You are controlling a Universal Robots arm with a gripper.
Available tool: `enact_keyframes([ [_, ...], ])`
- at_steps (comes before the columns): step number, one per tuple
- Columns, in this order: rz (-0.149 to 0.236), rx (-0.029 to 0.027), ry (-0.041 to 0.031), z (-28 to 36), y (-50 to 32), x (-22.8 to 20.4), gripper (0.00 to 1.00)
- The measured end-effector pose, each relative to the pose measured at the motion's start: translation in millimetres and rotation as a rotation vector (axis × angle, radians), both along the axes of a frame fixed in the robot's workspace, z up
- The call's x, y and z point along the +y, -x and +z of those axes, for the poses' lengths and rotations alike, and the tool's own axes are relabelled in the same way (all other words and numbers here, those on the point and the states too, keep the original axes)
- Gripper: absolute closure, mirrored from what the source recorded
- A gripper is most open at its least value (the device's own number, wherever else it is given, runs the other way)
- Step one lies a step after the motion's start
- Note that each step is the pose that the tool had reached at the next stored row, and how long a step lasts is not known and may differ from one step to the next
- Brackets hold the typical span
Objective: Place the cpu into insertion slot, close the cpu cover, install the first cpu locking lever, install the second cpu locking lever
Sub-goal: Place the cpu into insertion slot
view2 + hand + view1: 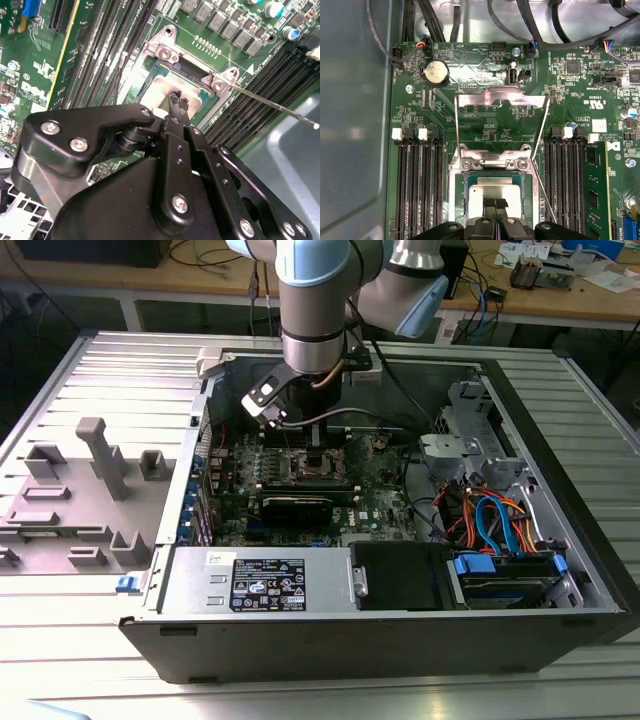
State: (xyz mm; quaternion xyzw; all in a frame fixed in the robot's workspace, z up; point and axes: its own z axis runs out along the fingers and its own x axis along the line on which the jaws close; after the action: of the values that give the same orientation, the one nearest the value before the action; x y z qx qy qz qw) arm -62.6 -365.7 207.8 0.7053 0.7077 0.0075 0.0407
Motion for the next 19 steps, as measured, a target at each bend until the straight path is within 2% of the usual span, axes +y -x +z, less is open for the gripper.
enact_keyframes([
  [3,0.0,0.0006,0.0008,-4.0,0.0,-0.1,0.89],
  [9,0.0,-0.0001,-0.0003,-3.9,-0.1,0.1,0.89],
  [10,0.0,-0.0011,-0.0019,-2.3,-0.3,0.3,0.89],
  [12,0.0,-0.0002,-0.0005,4.2,-0.2,0.1,0.89],
  [16,0.0,0.0,-0.0001,12.8,-0.2,0.1,0.89],
  [18,0.0,0.0,-0.0002,20.1,-0.2,0.1,0.89],
  [19,0.0,0.0,-0.0001,21.1,-0.3,0.1,0.89],
])
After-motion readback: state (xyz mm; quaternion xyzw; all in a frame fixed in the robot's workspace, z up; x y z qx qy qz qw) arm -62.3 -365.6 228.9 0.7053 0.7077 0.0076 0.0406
